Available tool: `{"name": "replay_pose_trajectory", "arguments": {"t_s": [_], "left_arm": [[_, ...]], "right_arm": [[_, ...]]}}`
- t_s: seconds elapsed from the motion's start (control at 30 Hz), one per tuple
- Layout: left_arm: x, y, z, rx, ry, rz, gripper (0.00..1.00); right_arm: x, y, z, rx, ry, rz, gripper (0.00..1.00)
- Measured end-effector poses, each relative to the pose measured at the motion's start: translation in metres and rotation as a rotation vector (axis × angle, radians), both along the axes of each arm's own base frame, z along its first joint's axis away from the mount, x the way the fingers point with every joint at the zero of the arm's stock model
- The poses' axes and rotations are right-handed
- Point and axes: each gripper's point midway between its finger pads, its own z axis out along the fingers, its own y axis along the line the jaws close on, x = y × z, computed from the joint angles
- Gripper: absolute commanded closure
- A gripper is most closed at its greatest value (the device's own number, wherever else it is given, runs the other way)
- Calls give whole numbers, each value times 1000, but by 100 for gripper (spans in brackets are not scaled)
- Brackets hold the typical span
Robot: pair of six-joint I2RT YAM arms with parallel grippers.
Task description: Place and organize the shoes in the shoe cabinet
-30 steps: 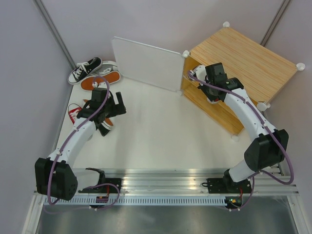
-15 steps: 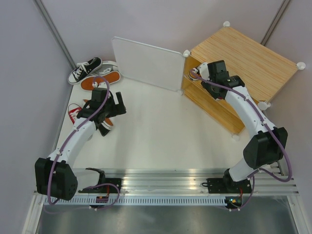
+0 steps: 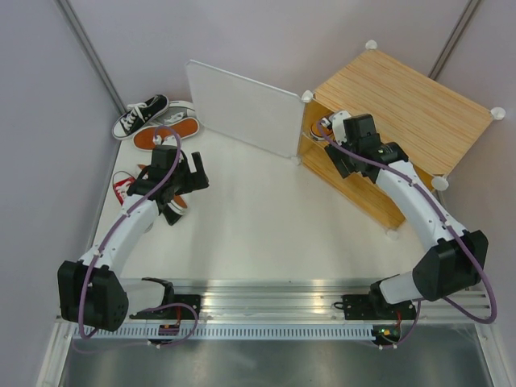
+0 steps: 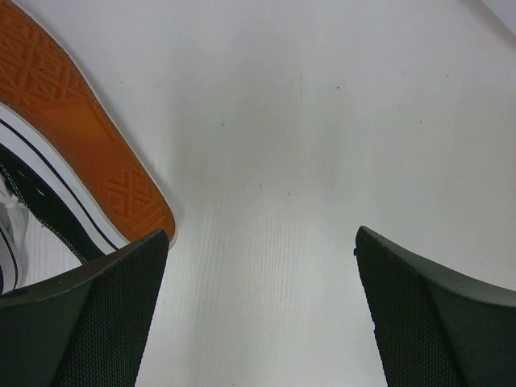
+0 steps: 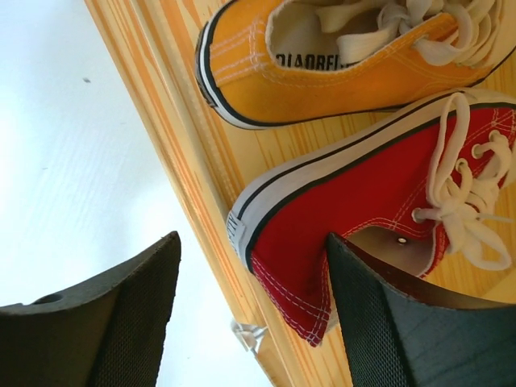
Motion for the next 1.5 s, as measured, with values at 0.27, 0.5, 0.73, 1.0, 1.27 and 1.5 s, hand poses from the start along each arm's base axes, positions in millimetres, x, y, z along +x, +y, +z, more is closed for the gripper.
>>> {"name": "replay_pose_trajectory", "arguments": {"t_s": [0.27, 0.5, 0.73, 1.0, 1.27, 1.5], "left_arm": [[0, -1, -1, -3, 4, -3, 0], [0, -1, -1, -2, 5, -3, 0], [0, -1, -1, -3, 4, -3, 0], [0, -1, -1, -3, 4, -3, 0], [0, -1, -1, -2, 5, -3, 0], [0, -1, -3, -1, 11, -3, 0]], "right_arm": [[-16, 17, 4, 112, -19, 14, 18], [-15, 27, 2, 165, -11, 36, 16], [-7, 41, -4, 175, 37, 87, 15], [-2, 45, -8, 130, 113, 180, 7], [2, 48, -13, 95, 157, 282, 7], [7, 42, -19, -6, 168, 334, 7]]}}
